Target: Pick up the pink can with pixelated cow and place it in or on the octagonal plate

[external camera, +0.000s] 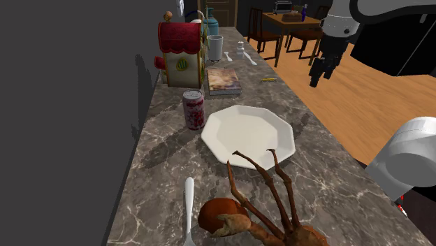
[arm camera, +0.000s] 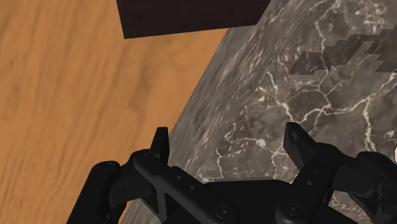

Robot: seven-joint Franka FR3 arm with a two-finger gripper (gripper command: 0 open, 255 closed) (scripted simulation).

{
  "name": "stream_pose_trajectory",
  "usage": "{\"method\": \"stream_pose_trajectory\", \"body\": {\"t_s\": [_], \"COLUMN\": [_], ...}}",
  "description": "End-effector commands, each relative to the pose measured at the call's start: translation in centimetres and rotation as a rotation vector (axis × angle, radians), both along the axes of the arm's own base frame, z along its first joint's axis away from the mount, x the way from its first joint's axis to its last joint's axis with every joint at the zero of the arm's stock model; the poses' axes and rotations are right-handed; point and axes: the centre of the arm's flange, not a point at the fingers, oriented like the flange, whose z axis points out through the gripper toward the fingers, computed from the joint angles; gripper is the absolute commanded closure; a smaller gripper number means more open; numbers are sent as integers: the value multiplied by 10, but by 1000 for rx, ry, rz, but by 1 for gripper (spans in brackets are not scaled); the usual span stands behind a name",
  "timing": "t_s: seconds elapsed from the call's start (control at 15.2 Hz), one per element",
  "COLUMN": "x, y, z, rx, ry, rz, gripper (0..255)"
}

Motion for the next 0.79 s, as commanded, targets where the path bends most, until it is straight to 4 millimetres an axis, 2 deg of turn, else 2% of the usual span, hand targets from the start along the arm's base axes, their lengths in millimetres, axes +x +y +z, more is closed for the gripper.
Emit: {"method": "stream_pose_trajectory", "body": {"t_s": [0.0,0.73], "x": [0,56], "y": [0,131], "z": [0,10], "rx": [0,13], "ry": [0,-6], "rz": [0,-29], "gripper": [0,0]}}
